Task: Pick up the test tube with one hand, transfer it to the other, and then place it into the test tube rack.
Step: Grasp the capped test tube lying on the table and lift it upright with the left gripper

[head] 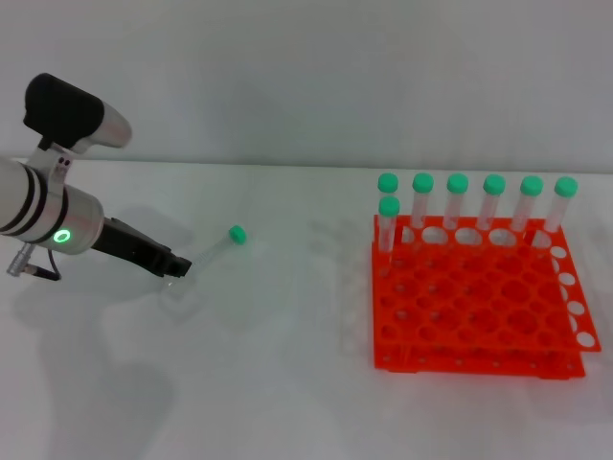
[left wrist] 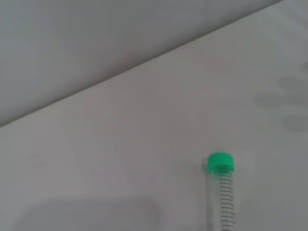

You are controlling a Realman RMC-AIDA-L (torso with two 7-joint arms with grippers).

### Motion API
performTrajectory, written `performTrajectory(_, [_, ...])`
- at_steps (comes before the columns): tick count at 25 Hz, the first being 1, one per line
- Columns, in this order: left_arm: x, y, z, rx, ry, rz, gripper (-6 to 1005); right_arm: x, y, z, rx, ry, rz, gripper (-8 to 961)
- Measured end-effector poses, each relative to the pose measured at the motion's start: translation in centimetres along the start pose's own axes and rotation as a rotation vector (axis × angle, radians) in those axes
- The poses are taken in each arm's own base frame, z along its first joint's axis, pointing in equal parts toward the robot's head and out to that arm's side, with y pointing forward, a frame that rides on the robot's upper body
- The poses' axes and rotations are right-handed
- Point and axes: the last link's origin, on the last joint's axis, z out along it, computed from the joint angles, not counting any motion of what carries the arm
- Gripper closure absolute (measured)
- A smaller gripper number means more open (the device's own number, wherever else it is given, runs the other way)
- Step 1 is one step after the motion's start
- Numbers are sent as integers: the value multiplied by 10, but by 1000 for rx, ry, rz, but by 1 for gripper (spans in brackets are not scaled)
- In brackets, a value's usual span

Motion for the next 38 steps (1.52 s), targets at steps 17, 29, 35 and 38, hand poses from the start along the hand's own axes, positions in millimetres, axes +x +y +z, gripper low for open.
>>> performTrajectory(17, [0,9,13,-7,-7,89,624,-4,3,6,-7,-11,1,223])
performTrajectory(29, [-8,6,15,13,-19,65,630,-4,3,7,-5,-9,2,230])
performTrajectory(35, [-12,8,18,6,-18,58,633,-4,3,8,-5,-7,2,233])
performTrajectory(38, [-12,7,19,19,-14,55,664,-3,3,8,-5,-6,2,235])
